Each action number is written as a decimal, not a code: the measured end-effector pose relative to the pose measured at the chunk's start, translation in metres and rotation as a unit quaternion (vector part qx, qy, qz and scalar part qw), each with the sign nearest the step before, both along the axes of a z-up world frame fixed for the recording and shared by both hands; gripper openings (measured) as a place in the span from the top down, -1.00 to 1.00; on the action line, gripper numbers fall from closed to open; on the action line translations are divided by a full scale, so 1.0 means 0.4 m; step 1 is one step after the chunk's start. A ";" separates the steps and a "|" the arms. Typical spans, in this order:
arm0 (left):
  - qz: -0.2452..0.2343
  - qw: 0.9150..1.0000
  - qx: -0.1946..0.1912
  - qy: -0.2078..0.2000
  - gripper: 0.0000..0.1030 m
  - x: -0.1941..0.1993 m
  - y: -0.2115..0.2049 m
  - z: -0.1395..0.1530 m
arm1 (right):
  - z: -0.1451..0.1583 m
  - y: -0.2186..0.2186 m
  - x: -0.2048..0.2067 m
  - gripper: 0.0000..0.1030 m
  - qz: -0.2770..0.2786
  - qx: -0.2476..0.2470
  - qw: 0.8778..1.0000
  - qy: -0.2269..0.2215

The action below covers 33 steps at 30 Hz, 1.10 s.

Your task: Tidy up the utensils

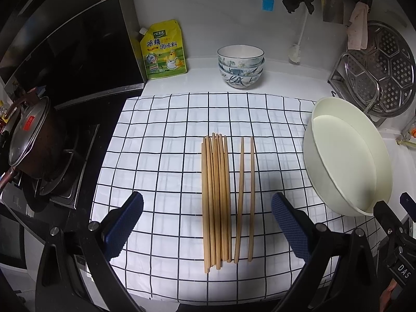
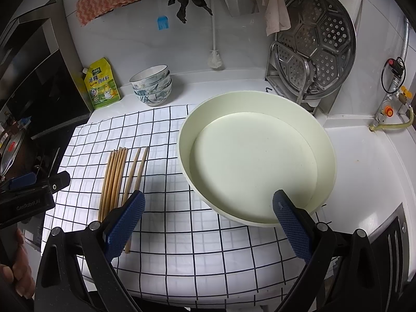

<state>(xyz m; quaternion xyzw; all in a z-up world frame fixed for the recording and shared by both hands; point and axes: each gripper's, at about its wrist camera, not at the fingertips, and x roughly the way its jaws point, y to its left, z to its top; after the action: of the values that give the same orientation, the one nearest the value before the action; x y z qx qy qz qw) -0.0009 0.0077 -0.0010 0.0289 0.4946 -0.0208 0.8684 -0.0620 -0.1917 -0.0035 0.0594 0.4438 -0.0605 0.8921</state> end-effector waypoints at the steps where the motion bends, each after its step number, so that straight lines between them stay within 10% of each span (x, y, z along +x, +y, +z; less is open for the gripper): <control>1: 0.000 1.000 0.000 0.000 -0.88 0.000 0.000 -0.001 | 0.000 0.000 0.000 -0.83 0.000 0.000 1.000 0.000; 17: 0.001 1.000 -0.001 0.009 -0.88 0.006 0.044 -0.020 | -0.013 0.036 0.003 -0.83 0.014 0.008 1.000 0.008; 33: 0.008 1.000 0.010 0.022 -0.88 0.084 0.195 -0.205 | -0.159 0.196 0.085 -0.82 0.071 0.043 0.995 0.055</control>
<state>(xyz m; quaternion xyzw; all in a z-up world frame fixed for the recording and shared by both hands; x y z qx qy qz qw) 0.0328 0.0858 -0.0831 0.0329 0.5143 -0.0101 0.8569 -0.0281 -0.1134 -0.0672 0.0626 0.4978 0.0185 0.8648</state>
